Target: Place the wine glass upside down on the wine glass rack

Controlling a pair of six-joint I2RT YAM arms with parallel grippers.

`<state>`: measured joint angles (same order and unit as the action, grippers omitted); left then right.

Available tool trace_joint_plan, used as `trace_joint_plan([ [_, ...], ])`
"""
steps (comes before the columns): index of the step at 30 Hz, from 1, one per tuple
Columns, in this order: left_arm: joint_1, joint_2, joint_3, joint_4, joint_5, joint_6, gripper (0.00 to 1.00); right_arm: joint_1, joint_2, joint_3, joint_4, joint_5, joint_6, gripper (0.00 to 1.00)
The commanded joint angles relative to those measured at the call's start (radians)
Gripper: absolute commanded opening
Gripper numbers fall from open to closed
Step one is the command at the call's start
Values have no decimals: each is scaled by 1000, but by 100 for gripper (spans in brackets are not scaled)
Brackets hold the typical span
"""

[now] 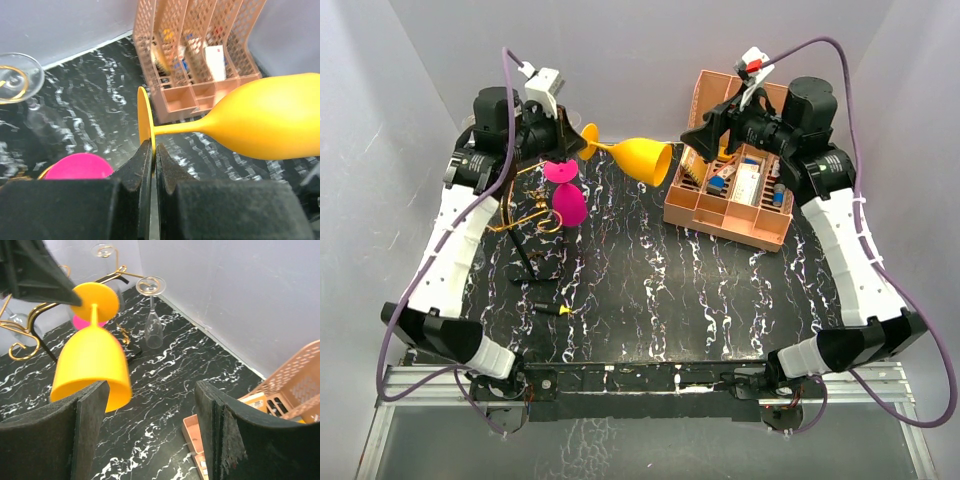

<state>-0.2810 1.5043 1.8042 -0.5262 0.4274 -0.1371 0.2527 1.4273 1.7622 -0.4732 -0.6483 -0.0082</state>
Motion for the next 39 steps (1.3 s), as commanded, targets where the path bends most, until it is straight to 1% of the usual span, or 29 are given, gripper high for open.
trace_joint_plan([
  [1, -82, -103, 24, -139, -119, 333, 0, -28, -49, 11, -8, 62, -60, 76],
  [4, -116, -131, -7, -168, -164, 437, 0, -50, -60, -14, 0, 64, -62, 80],
  [8, -133, -180, -5, -218, -194, 548, 0, -79, -84, -59, 10, 74, -56, 87],
  [16, -160, -216, -19, -296, -275, 749, 0, -95, -117, -150, 25, 119, -73, 90],
  [20, -165, -218, 2, -343, -251, 806, 0, -100, -120, -161, 28, 108, -72, 91],
  [26, -167, -261, -26, -373, -203, 905, 0, -112, -125, -154, 24, 93, -67, 91],
  [31, -166, -273, -3, -428, -208, 965, 0, -121, -131, -163, 28, 67, -55, 91],
  [39, -167, -314, 10, -557, -151, 1101, 0, -157, -133, -173, 39, 28, -30, 91],
])
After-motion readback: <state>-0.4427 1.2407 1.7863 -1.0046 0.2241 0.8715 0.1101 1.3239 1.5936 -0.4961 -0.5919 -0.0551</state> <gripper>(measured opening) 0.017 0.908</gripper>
